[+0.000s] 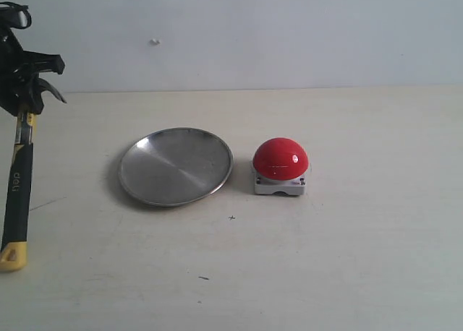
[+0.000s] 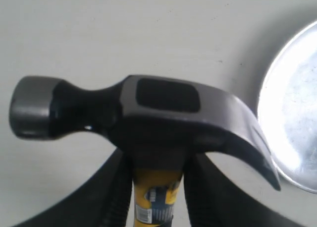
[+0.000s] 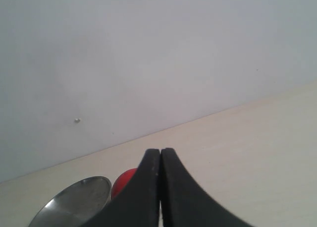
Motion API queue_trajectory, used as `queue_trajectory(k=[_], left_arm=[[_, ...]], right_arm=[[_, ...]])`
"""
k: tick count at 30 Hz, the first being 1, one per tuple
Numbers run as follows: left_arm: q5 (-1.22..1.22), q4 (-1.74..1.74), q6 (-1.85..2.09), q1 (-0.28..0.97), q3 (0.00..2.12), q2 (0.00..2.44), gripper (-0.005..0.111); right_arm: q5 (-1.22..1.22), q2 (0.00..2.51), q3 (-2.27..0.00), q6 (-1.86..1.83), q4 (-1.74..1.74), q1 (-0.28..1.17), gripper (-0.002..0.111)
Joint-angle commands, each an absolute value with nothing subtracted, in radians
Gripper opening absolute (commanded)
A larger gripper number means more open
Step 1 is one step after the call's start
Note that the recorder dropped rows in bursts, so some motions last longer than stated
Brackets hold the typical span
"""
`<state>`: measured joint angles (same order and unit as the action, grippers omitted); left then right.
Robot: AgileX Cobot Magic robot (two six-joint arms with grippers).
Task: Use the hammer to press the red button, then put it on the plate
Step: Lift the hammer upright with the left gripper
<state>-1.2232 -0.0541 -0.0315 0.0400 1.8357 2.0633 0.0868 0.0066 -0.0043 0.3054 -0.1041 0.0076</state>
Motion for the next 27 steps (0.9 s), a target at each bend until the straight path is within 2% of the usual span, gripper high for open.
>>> queue_trajectory(k=[1,27], left_arm=[[-1.221,-0.067,-0.019,0.038,1.851,2.038,0.000],[-1.221,-0.074,0.033,0.030,1.862,2.051,0.000]], right_arm=[[0.080,0.000,0.000,0.299,-0.096,0.005,0.000],[0.080,0.000,0.000,0.299,-0.096,0.005,0.000]])
